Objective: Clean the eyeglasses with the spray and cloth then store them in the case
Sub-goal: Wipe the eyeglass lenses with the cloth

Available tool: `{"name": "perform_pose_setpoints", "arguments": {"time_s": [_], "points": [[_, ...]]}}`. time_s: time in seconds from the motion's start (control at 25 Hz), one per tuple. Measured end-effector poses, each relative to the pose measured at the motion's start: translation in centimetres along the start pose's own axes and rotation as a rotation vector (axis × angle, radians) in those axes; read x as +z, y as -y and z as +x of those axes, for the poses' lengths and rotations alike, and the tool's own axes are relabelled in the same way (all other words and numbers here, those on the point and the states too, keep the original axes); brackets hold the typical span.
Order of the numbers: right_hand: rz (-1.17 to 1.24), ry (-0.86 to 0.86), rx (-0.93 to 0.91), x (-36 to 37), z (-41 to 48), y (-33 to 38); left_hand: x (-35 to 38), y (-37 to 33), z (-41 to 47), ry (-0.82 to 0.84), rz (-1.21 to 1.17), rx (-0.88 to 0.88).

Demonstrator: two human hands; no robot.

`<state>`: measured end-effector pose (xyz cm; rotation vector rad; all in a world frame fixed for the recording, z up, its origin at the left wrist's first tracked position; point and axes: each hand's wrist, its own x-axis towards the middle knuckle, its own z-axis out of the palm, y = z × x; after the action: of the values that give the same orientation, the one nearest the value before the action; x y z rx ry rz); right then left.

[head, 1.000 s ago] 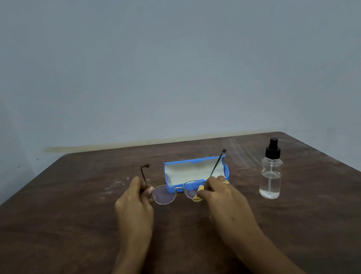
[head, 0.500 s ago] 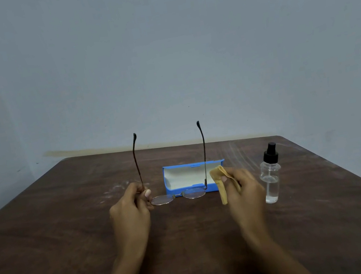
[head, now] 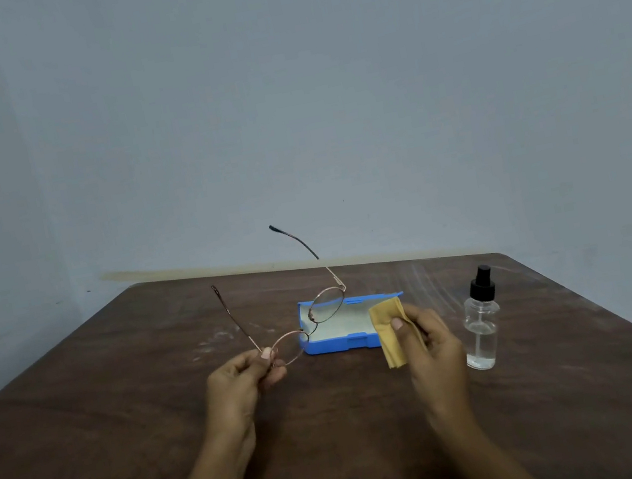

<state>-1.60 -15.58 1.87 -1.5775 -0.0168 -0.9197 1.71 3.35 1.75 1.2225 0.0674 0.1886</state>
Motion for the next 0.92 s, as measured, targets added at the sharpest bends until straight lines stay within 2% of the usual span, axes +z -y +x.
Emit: {"name": "perform_pose_setpoints", "arguments": {"time_s": [0.08,0.2,0.28,0.44,0.56,0.72,0.92], "points": [[-0.057,0.044,-0.103,0.4,-0.5,0.1,0.1,-0.5,-0.4,0.044,-0.136,-0.112],[-0.236,0.117,-0.402,1.0,-1.3,0.2,0.0,-1.2,-1.0,0.065,-0.315,-0.266],[-0.295,0.179,-0.507,1.6,-1.8,0.7,-0.3,-1.6,-1.2,0.069,-0.406,-0.342],[-0.403,0.16,-0.726,3.3,-2.2,1.9,-0.4,-1.8,-1.2,0.104,-0.489,-0.438],[-0.497,0.115,-0.846,5.0,-1.5,2.7,-0.2,-1.9,-1.3,0.121,-0.501,-0.479],[-0.673,0.223,-0.98,6.2,-1.0,1.5,-0.1,-1.9,-1.3,0.144,-0.502,-0.501],[-0.675,0.265,-0.992,6.5,-1.0,0.5,0.1,-1.8,-0.9,0.154,-0.493,-0.481]]}}
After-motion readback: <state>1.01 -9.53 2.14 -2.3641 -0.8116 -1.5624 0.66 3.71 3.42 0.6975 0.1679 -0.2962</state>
